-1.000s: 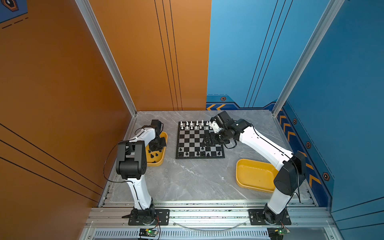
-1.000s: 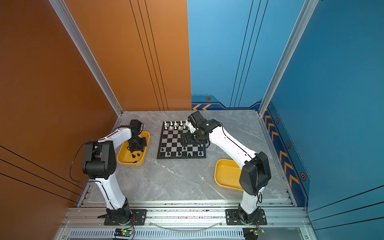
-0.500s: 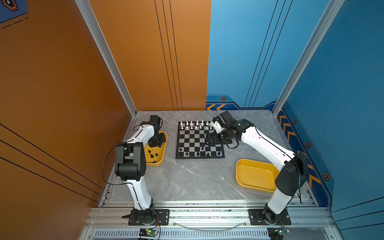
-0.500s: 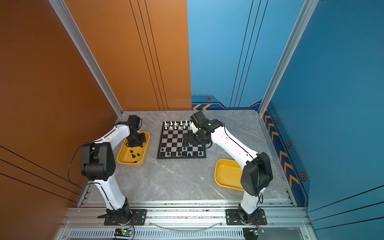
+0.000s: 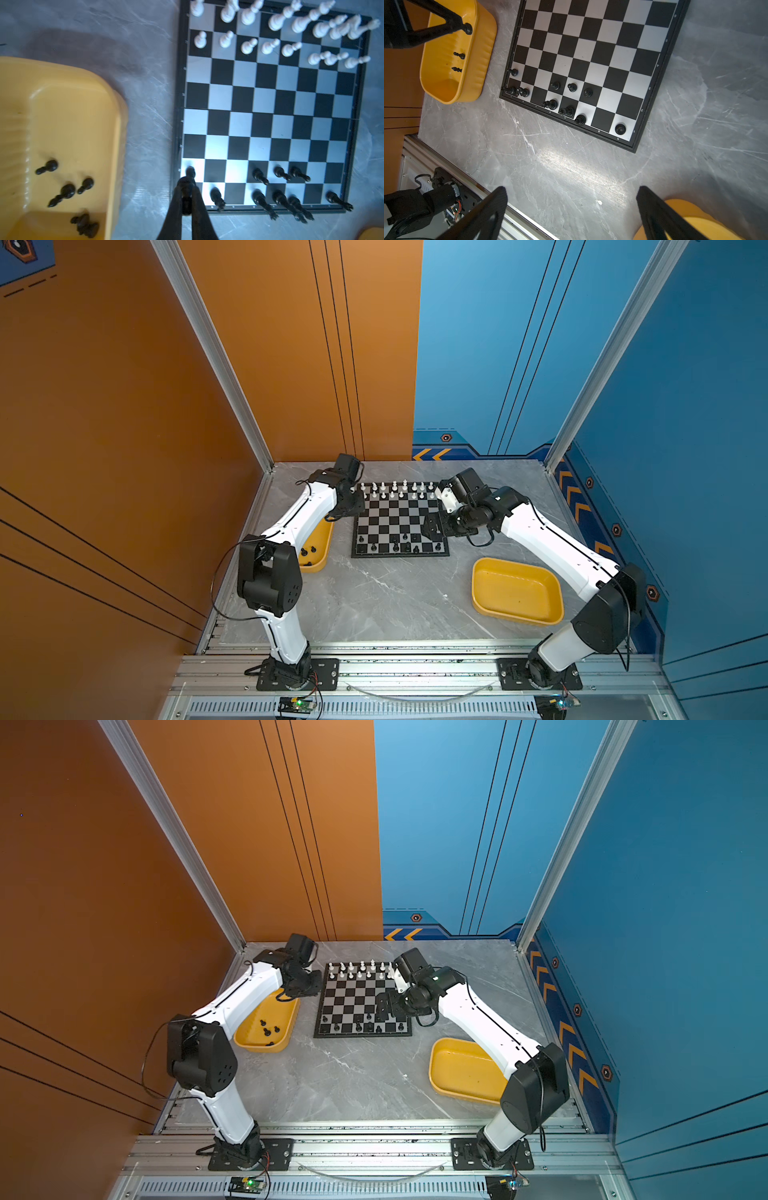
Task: Set up the chess pieces on the board
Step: 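Carry the black pawn to the second row while the right gripper hovers nearby, then lower the black pawn onto the square beside the first pawn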
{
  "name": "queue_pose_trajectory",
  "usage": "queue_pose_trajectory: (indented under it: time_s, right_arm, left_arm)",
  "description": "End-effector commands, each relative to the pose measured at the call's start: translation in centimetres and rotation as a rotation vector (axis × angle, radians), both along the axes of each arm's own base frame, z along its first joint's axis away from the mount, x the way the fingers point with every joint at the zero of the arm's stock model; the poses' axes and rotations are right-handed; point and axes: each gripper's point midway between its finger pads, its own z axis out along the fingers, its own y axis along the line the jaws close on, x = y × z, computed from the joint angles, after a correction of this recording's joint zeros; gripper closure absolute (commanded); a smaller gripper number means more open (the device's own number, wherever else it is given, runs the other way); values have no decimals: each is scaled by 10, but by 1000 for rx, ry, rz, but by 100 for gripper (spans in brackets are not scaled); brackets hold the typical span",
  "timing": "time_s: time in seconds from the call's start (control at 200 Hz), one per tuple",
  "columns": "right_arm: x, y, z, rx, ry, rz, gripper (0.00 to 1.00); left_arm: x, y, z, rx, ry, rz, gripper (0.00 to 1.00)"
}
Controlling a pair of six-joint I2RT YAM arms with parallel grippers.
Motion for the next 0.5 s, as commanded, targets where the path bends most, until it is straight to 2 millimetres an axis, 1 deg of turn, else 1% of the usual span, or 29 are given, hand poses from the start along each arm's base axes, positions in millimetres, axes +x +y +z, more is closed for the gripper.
queue_pose_trajectory:
  time_s: [0.0,0.08,0.14,0.356,0.496]
  right_arm:
    - [-7,-16,2,-27,-20,-12,0]
    - [-9,-22,3,-23,-20,-22,0]
    - [-11,-25,3,-22,-22,-28,0]
    - [-14,-36,5,-17,-25,-50,0]
    - [-15,-42,6,-15,-25,-67,0]
  left_arm:
    - [-5,-15,-17,29,53,-4,94]
    - [-6,-27,-25,39,68,-28,94]
    - [-6,-32,-31,43,78,-38,94]
    - [-7,-36,-58,53,124,-46,94]
    - [-7,-40,-66,44,142,-52,94]
